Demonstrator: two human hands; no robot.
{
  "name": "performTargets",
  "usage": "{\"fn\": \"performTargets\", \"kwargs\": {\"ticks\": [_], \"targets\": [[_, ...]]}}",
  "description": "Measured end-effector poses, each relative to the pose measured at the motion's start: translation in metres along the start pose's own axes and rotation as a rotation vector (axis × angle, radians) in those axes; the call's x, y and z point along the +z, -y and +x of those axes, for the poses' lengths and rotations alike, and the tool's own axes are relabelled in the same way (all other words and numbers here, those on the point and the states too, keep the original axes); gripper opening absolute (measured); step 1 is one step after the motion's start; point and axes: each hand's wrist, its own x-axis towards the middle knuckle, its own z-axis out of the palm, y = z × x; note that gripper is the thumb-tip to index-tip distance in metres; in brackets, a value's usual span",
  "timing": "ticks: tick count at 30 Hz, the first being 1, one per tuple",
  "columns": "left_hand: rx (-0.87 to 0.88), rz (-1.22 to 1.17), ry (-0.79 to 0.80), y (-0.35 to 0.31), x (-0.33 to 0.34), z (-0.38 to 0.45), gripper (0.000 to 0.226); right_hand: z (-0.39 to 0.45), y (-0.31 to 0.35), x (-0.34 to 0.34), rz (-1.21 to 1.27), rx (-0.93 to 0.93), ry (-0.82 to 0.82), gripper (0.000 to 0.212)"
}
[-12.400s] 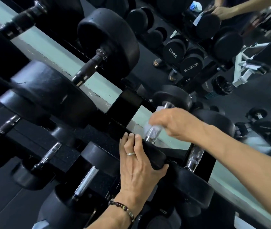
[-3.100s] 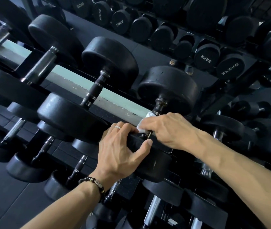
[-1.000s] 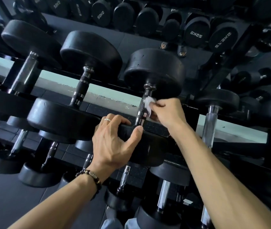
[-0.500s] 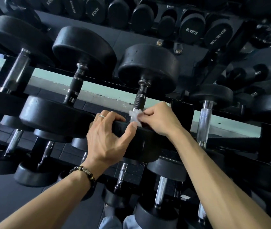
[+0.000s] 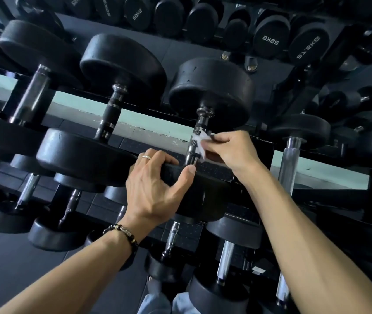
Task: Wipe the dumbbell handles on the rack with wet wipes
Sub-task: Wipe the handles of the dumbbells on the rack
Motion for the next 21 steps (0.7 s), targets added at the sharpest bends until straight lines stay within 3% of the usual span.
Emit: {"fn": "performTargets", "kwargs": {"ticks": [1,4,6,12,17,21], "targets": [[-0.002,0.001,0.0,0.0,0.0,0.0,0.049,0.001,0.0,-0.001,0.043,0.008,-0.013,0.008],[0.008,0.006,-0.01,0.0,0.0,0.0,0.048,-0.007,0.001,0.003,-0.215,0.014,0.144,0.009],[0.014,0.003,-0.015,0.001,0.0,0.0,0.048,-0.011,-0.002,0.005,-0.261,0.074,0.204,0.014],[0.005,0.009,0.0,0.0,0.0,0.0,0.05,0.014,0.011,0.002,0.291,0.076,-0.091,0.008],[0.014,0.002,-0.021,0.002,0.0,0.0,0.047,-0.013,-0.004,0.011,0.07,0.073,-0.001,0.013],[0.0,0.005,-0.009,0.001,0.0,-0.001,0.048,0.008,0.003,0.014,0.355,0.094,-0.149,0.013]]}}
